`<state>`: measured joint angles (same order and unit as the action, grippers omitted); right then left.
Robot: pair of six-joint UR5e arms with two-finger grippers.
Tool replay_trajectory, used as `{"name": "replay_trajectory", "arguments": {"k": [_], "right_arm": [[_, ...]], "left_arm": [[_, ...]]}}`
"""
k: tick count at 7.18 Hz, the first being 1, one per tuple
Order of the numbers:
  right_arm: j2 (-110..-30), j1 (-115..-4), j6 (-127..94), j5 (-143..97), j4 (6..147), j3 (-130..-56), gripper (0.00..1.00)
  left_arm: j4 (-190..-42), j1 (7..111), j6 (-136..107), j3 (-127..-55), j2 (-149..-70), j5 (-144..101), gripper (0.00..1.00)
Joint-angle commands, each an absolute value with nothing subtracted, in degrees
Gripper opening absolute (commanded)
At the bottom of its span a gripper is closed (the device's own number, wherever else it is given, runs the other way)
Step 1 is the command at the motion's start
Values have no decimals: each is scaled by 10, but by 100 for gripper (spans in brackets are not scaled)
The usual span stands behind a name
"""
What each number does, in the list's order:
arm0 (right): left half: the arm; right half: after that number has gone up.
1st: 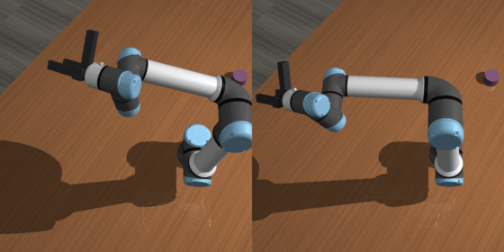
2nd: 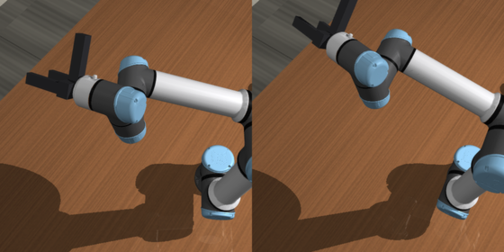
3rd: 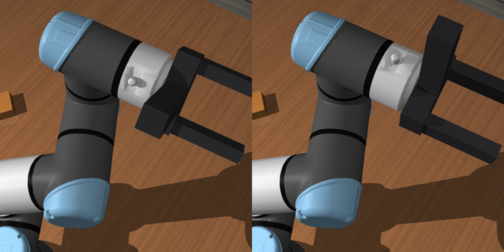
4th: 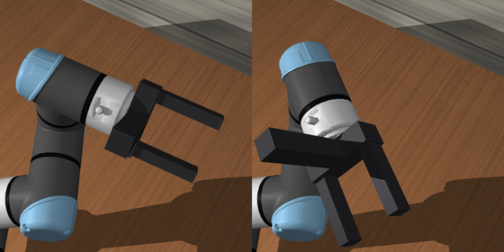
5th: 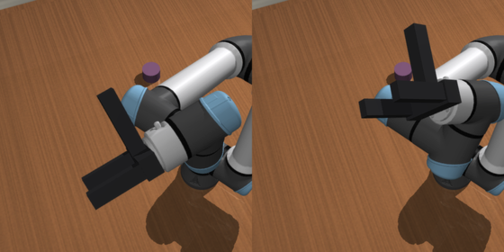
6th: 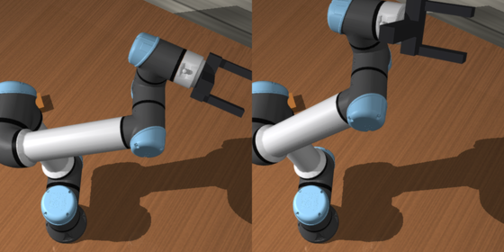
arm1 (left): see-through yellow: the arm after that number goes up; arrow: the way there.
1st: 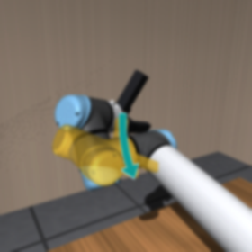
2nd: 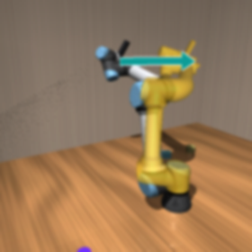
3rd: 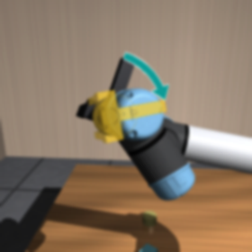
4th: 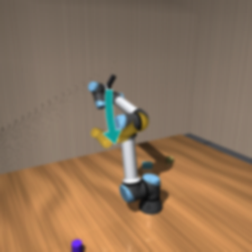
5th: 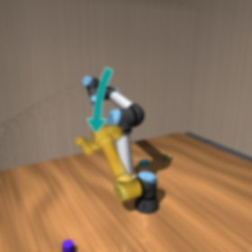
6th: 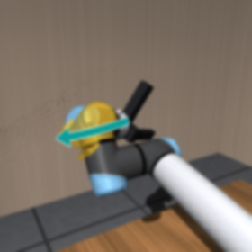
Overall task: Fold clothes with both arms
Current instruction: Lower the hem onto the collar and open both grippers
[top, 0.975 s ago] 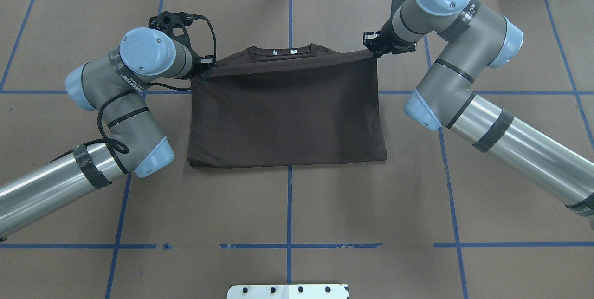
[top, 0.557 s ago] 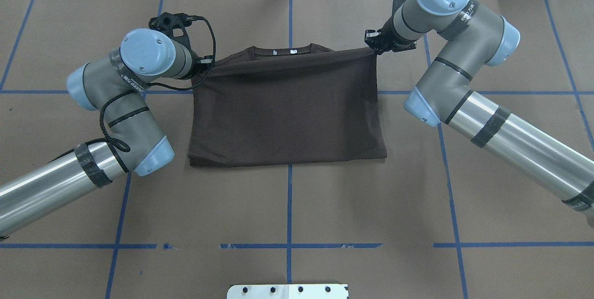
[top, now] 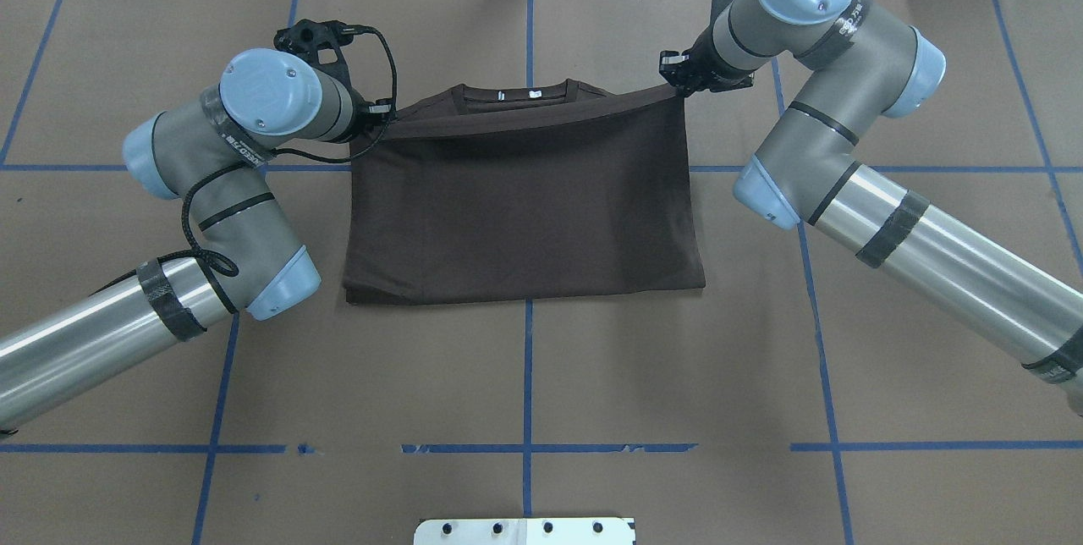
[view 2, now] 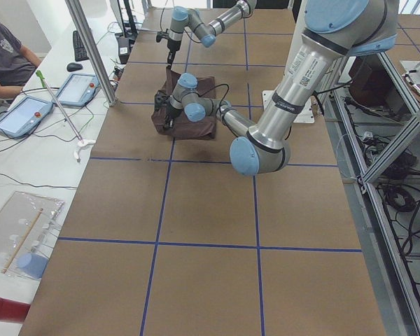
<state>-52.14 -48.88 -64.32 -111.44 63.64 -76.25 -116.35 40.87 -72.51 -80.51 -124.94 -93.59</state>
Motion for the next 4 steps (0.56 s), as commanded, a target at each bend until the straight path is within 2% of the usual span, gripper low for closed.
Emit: {"name": "replay_trajectory", "arguments": {"k": [1,3,4], "right_arm": [[-521,-487,-641,-1116,636,-764,99],[-523,-487,-638,-1128,635,-771,100],[-537,-488,-637,-1151,635,-800,100]], "left_arm": [[-1165,409,-725,-806,-1249,-937,99],[-1182,410,-724,-817,-1245,-961,100],[-1189,411,-724,-820,-1244,-961,100]]}}
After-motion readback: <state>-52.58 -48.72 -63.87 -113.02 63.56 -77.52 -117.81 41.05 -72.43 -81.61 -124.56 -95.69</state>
